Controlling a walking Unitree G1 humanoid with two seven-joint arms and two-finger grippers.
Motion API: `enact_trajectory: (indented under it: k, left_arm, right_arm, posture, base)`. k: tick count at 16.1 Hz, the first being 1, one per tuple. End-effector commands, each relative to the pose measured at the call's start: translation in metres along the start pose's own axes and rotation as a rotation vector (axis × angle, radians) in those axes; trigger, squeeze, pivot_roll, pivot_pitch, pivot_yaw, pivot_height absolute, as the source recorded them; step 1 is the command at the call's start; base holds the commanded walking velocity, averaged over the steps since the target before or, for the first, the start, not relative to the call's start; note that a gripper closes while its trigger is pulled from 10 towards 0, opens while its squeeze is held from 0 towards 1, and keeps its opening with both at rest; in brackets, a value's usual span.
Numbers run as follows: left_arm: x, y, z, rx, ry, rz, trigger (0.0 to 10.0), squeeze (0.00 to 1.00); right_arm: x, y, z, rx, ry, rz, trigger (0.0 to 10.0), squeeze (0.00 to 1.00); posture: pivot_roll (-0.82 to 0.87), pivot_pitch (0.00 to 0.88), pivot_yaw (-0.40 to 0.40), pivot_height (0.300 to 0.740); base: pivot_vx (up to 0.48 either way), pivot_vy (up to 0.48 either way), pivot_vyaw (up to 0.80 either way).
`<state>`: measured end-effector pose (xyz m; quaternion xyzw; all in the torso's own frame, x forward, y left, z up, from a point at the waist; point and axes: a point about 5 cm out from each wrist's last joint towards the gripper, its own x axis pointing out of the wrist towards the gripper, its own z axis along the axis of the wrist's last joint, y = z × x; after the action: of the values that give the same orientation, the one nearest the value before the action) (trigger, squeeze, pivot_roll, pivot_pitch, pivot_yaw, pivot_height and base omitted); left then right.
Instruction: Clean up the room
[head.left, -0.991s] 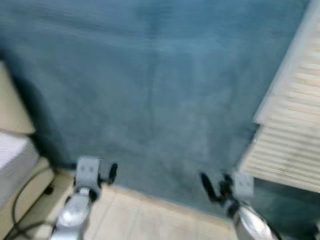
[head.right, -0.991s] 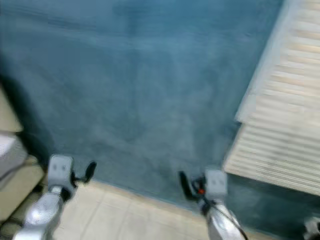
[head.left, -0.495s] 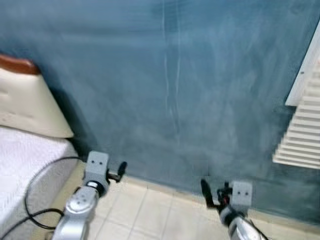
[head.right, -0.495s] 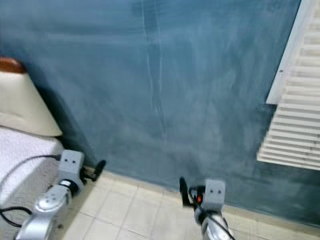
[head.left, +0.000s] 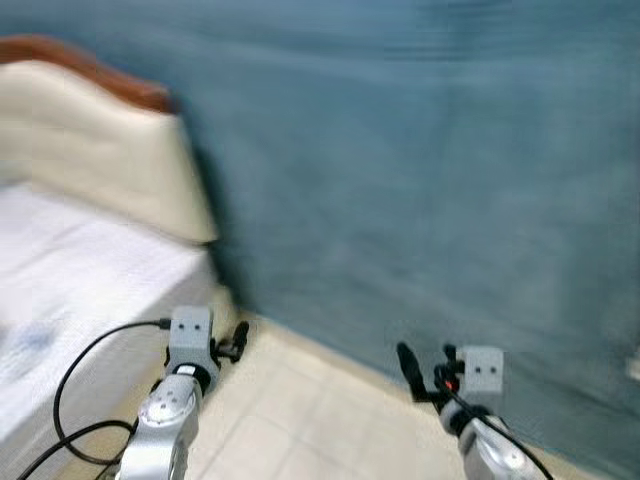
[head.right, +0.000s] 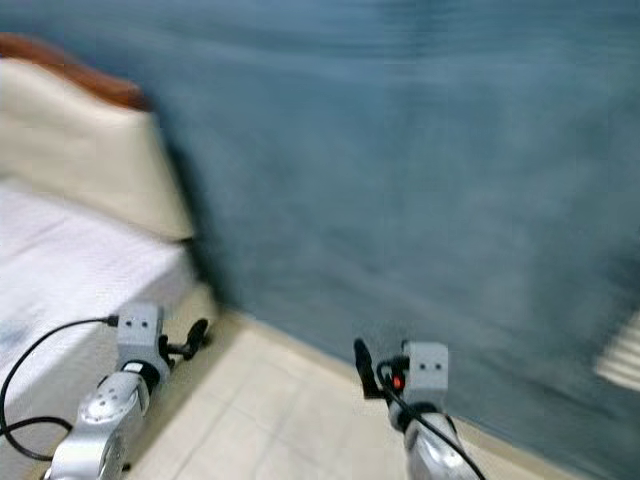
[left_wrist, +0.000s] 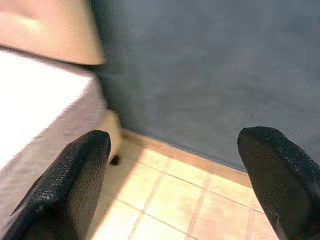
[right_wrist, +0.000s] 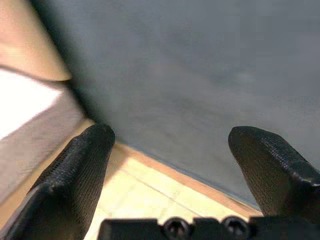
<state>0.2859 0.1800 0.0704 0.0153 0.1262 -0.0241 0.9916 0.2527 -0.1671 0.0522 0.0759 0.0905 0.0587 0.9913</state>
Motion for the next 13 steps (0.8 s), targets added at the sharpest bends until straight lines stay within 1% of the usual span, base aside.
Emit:
enact_trajectory:
  k: [1,2,3,4,5,7,9,13]
  left_arm:
    - [-0.001,0.003,0.002,0.028,-0.01,0.025,10.0,0.0]
    - [-0.002,0.004,0.004,0.026,-0.021,0.035,10.0,0.0]
    - [-0.003,0.003,0.005,0.053,-0.028,0.047,10.0,0.0]
    - [-0.004,0.003,0.006,0.063,-0.036,0.046,10.0,0.0]
    - [-0.004,0.003,0.007,0.058,-0.046,0.045,10.0,0.0]
    - [-0.005,0.003,0.008,0.047,-0.063,0.048,10.0,0.0]
    - [-0.004,0.003,0.009,0.054,-0.059,0.055,10.0,0.0]
    - [-0.003,0.002,0.005,0.035,-0.041,0.071,10.0,0.0]
  right_arm:
    - [0.002,-0.005,-0.005,0.029,0.031,0.002,10.0,0.0]
    - [0.004,-0.006,-0.005,0.042,0.035,0.007,10.0,0.0]
    - [0.008,-0.004,-0.004,0.042,0.035,0.033,10.0,0.0]
    - [0.01,-0.001,-0.004,0.042,0.033,0.055,10.0,0.0]
    - [0.011,0.002,-0.003,0.037,0.033,0.077,10.0,0.0]
    - [0.013,0.004,-0.002,0.026,0.03,0.098,10.0,0.0]
    - [0.014,0.005,-0.001,0.025,0.026,0.111,10.0,0.0]
    - [0.011,0.005,-0.001,0.015,0.028,0.131,10.0,0.0]
  posture:
    - [-0.02,0.0,0.009,0.74]
    - [-0.01,0.0,0.001,0.74]
    - [0.0,0.0,-0.004,0.74]
    - [0.0,0.0,-0.008,0.74]
    - [0.0,0.0,-0.009,0.74]
    - [0.0,0.0,-0.011,0.74]
    - [0.0,0.0,-0.011,0.74]
    - [-0.02,0.0,-0.016,0.74]
  base:
    - [0.0,0.0,0.55]
    - [0.0,0.0,0.55]
    - [0.0,0.0,0.54]
    - [0.0,0.0,0.55]
    - [0.326,0.0,0.54]
    - [0.48,0.0,0.55]
    - [0.48,0.0,0.54]
    - [0.48,0.0,0.55]
